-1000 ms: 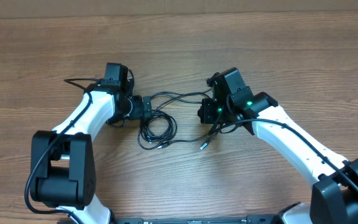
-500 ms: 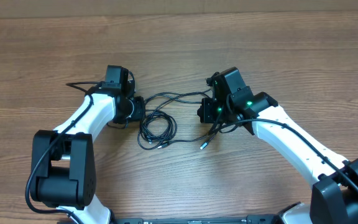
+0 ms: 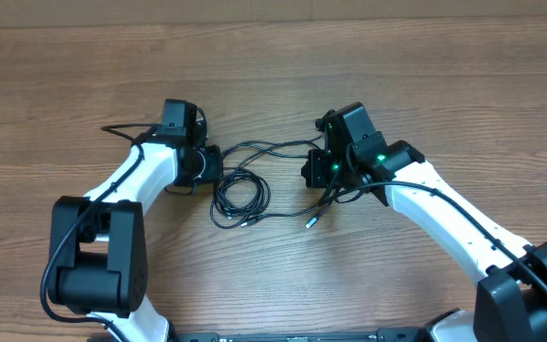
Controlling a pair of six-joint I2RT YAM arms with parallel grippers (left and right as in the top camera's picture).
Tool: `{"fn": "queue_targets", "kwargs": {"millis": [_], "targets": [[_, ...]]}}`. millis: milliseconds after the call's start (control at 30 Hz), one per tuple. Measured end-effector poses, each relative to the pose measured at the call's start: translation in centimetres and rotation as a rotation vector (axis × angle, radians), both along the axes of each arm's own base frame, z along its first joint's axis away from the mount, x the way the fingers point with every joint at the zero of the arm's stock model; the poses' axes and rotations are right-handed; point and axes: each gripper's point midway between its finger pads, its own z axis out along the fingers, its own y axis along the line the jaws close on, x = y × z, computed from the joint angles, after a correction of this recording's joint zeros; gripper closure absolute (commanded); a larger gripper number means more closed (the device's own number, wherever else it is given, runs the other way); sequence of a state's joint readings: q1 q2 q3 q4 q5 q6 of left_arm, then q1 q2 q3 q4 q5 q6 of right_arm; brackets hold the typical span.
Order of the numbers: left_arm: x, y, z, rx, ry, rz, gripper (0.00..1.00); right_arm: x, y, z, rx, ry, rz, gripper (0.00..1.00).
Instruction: Untangle cables
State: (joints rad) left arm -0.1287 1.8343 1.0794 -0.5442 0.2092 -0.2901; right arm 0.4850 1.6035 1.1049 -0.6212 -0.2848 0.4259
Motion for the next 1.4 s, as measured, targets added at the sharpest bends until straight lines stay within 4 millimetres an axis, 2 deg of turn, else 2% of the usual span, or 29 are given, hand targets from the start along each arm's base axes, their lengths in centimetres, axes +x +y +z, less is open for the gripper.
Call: {"fn": "queue_targets", "kwargs": {"millis": [33,200,300,367,467,667,767,833,900,1033,1233,1400], "targets": [[0.0,-0.1,-0.2,0.000,0.002,0.000,0.96,0.0,0.0,0.0,0.000,0.000,0.000,0.94],[-0.4,-0.2,-0.9,-0.004,0.029,-0.006,0.96,0.0,0.0,0.0,0.000,0.001,-0.002,0.86],[-1.5,-0.1,-0.7,-0.003,0.085,-0.007,0.96,0.0,0.0,0.0,0.001,0.000,0.000,0.87],[-1.8,-0.1,0.0,0.000,0.107,-0.012,0.96,0.0,0.1,0.1,0.006,0.000,0.003,0.93],[-0.7,-0.3,2.8,0.000,0.065,-0.034,0.96,-0.1,0.8,0.5,0.048,0.000,0.021,0.95],[2.9,-0.8,12.6,-0.021,-0.194,-0.065,0.96,0.2,3.0,2.2,0.181,-0.014,0.064,0.94],[3.3,-0.9,16.1,-0.031,-0.287,-0.065,0.96,0.6,3.7,3.0,0.231,-0.017,0.049,0.96],[3.2,-0.8,17.5,-0.034,-0.320,-0.065,0.96,0.7,4.1,3.4,0.258,-0.017,0.043,0.96],[2.8,-0.8,17.9,-0.035,-0.324,-0.064,0.96,1.0,4.7,4.1,0.302,-0.024,0.047,0.95],[1.9,-0.7,17.3,-0.049,-0.266,-0.017,0.96,0.8,5.9,5.5,0.385,-0.027,0.085,0.75],[1.8,-0.7,17.2,-0.112,-0.209,0.146,0.96,0.2,6.3,5.9,0.412,-0.026,0.137,0.61],[1.5,-1.6,17.4,-0.208,-0.156,0.243,0.96,-0.6,6.8,6.4,0.436,-0.043,0.218,0.51]]}}
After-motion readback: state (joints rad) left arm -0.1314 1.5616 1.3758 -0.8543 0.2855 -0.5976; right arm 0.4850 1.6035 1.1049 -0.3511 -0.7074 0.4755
